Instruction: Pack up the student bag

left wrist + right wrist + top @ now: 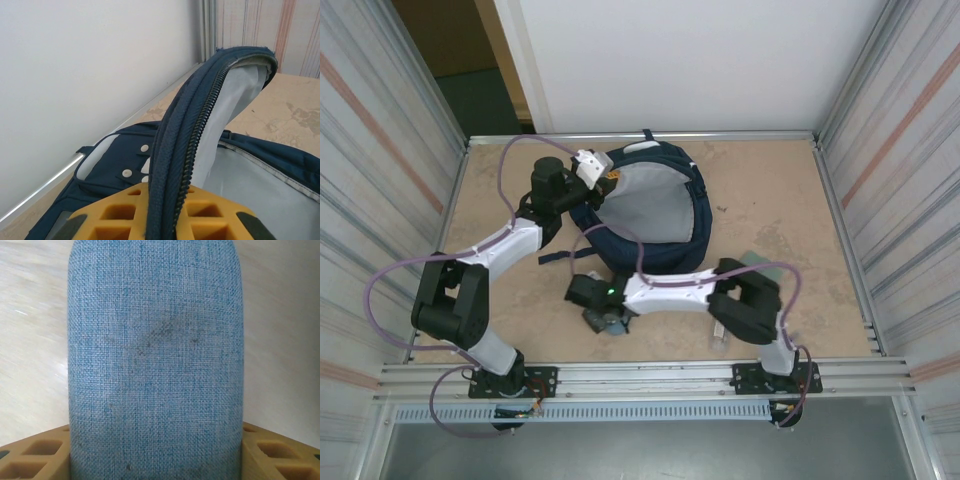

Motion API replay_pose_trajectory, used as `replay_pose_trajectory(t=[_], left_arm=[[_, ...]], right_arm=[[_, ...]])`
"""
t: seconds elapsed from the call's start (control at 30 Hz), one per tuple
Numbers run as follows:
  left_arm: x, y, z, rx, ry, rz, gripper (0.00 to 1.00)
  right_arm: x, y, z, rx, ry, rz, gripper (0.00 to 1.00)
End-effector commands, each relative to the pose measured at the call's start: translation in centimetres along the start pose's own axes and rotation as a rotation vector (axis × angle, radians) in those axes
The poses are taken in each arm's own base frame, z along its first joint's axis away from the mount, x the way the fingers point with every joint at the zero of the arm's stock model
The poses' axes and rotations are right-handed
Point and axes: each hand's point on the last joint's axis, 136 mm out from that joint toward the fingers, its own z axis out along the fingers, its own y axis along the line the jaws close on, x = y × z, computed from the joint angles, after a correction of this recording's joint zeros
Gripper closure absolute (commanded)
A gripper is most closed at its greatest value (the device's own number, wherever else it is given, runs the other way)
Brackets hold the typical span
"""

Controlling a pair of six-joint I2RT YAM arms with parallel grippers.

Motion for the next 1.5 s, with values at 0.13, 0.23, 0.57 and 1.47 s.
replay_pose_trajectory(t=[0.13, 0.23, 0.57, 1.47], left_arm=[[-5.0, 0.2, -1.9, 0.004, -0.130, -0.003, 0.99], [-5.4, -0.4, -2.1, 0.008, -0.142, -0.014, 0.99], [-7.4, -3.4, -2.2, 0.013, -0.176, -0.122, 0.97], [-6.2, -9.8, -2.4, 0.065, -0.195, -0.203, 0.98]], right_arm=[[-0.6, -7.1, -9.9, -0.082, -0.036, 0.418, 0.55], [-1.1, -10.9, -12.3, -0.182, -0.037, 0.600, 0.56], [-6.4, -21.9, -11.6, -0.384, -0.150, 1.078, 0.58], [-9.7, -23.5, -1.5, -0.551, -0.097, 1.375, 0.33]])
